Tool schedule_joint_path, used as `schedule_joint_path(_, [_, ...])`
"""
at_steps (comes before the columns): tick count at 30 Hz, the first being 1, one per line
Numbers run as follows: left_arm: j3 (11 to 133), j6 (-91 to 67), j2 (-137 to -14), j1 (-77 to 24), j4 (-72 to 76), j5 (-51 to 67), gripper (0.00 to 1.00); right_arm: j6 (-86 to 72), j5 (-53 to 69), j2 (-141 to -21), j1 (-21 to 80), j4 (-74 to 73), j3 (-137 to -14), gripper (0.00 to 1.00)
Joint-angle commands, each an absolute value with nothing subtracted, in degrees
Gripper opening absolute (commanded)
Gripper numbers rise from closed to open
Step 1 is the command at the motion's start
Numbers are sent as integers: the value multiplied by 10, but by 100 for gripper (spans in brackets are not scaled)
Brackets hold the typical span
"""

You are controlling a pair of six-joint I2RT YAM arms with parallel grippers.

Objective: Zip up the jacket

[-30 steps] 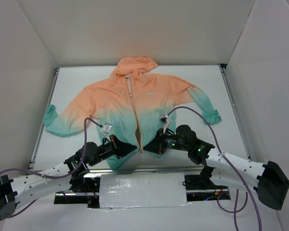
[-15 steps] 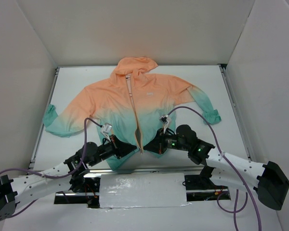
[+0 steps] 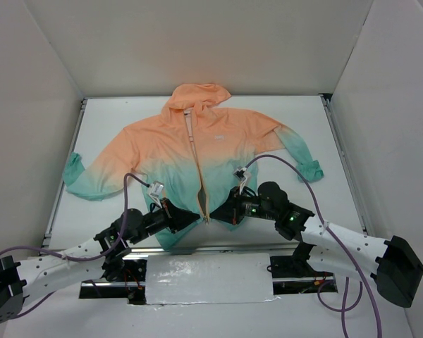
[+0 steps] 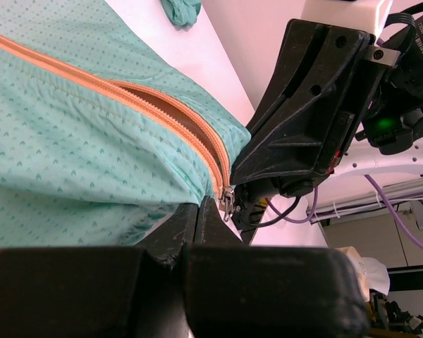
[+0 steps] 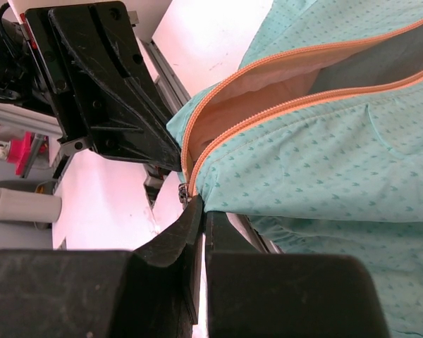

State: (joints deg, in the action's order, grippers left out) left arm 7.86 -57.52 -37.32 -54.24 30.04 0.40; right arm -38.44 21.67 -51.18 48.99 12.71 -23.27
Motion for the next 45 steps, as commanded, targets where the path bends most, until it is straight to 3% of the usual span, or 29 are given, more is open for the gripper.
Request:
schedule_joint_path(1, [82, -586, -364, -541, 334, 11, 0, -374, 221, -513, 486, 154, -257, 0])
schedule_joint_path(45, [90, -587, -357, -541, 323, 4, 0, -359, 251, -511, 485, 163, -236, 0])
